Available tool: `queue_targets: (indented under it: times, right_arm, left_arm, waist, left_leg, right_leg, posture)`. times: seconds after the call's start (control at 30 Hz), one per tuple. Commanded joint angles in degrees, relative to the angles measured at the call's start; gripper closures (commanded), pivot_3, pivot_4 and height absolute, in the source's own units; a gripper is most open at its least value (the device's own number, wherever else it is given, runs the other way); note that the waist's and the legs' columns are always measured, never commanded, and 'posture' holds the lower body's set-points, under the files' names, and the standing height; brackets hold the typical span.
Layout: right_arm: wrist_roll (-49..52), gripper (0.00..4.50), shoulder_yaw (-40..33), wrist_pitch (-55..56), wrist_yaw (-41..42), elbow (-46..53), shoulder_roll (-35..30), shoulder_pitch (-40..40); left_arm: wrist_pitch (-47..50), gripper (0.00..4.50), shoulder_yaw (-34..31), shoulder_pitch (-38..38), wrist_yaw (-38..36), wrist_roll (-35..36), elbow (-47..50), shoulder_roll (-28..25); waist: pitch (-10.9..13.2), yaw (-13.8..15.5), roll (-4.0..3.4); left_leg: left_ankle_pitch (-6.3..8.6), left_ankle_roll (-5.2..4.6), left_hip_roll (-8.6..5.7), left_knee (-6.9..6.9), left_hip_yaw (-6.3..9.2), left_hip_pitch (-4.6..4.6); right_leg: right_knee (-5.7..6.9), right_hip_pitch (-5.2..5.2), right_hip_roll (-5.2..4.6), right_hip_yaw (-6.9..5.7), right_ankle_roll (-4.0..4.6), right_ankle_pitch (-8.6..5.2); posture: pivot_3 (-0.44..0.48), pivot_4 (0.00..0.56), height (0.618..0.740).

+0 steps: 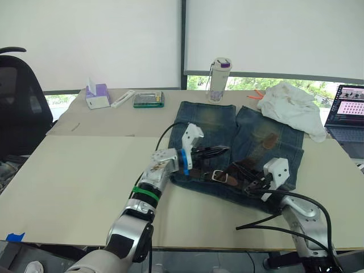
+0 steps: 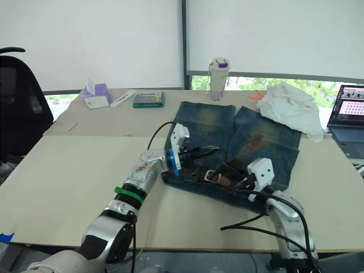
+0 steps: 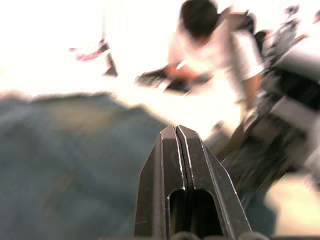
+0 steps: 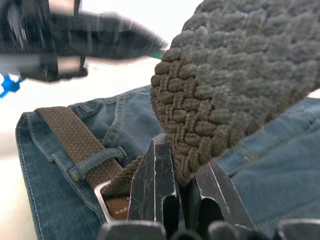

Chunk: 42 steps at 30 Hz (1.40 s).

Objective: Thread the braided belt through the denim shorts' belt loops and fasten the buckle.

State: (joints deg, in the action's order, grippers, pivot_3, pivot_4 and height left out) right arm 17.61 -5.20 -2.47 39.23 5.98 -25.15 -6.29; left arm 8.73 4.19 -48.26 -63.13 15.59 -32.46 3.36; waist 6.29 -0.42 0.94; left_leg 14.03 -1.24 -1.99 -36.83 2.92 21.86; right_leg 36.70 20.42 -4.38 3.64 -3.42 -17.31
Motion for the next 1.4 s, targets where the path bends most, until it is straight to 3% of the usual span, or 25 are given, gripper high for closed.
queue_targets:
  times: [0.03,0.1,0.53,0.63,0.77,0.97,1.23,1.4]
  right_arm:
    - [-0.8,4.50,0.4,2.4,1.0,0.5,-0.5,-1.3]
    - [-1.4,4.50,0.8,2.9,1.4,0.0,-0.6,-1.7]
    - [-3.2,4.50,2.4,4.3,2.2,-0.8,-0.3,-2.5]
    - [-3.3,4.50,2.6,4.4,2.2,-0.7,-0.3,-2.3]
    - [-3.2,4.50,2.6,4.3,2.3,-0.6,-0.3,-2.3]
    - [-1.2,4.50,2.1,2.0,3.3,0.1,-0.6,-1.8]
    - [3.7,1.71,-0.7,-5.8,5.1,6.3,-4.5,2.0]
    - [4.9,1.71,-2.6,-11.2,5.3,9.9,-9.4,4.8]
  left_arm:
    - [1.6,2.99,2.1,1.0,-0.3,1.0,4.9,0.4]
    - [1.2,2.34,3.1,1.1,0.4,0.1,5.1,0.3]
    - [-0.9,2.34,6.3,0.8,2.7,-1.0,3.4,0.8]
    - [-0.4,3.12,6.2,1.2,2.6,-0.4,3.8,1.2]
    - [-0.4,4.48,6.5,1.6,2.5,-0.5,3.9,1.0]
    - [-0.8,4.48,6.2,1.9,3.4,-0.9,3.7,0.5]
    - [-3.8,4.50,2.6,1.4,11.4,-1.9,1.9,-0.8]
    - [-7.8,4.50,1.6,2.1,17.6,-4.5,2.4,-2.5]
  waist:
    - [0.0,-0.2,-0.02]
    - [0.0,-0.4,-0.02]
    - [0.0,-0.3,-0.02]
    - [0.0,-0.3,-0.02]
    - [0.0,-0.3,-0.02]
    - [0.0,-0.3,-0.02]
    - [0.0,-0.2,-0.01]
    - [0.0,-0.2,0.00]
  left_leg:
    - [0.00,0.00,0.00,0.00,0.00,-0.01]
    - [0.00,0.00,0.01,0.00,0.00,-0.04]
    - [0.00,0.00,-0.01,0.00,0.00,-0.04]
    - [0.00,0.00,0.00,0.00,0.00,-0.06]
    - [0.00,0.00,0.00,0.00,0.00,-0.06]
    - [0.00,0.00,0.00,0.00,0.00,-0.06]
    - [0.00,0.00,0.00,0.00,0.01,-0.04]
    - [0.00,0.00,0.01,0.01,0.01,-0.02]
  right_leg:
    - [0.00,0.00,0.01,0.00,0.00,0.00]
    - [0.01,-0.01,0.02,0.01,0.00,0.00]
    - [-0.01,-0.02,-0.02,0.04,0.00,0.00]
    - [0.00,-0.02,0.00,0.03,0.00,0.00]
    - [0.00,-0.02,0.01,0.04,0.00,0.00]
    - [0.00,-0.02,0.01,0.04,0.00,0.00]
    - [-0.02,-0.02,-0.01,0.04,0.00,0.00]
    - [-0.05,-0.02,-0.02,0.05,0.00,0.00]
  posture:
    - [0.000,0.150,0.740]
    - [0.000,0.150,0.740]
    - [0.000,0.150,0.740]
    - [0.000,0.150,0.740]
    - [0.000,0.150,0.740]
    - [0.000,0.150,0.740]
    - [0.000,0.150,0.740]
    - [0.000,0.150,0.740]
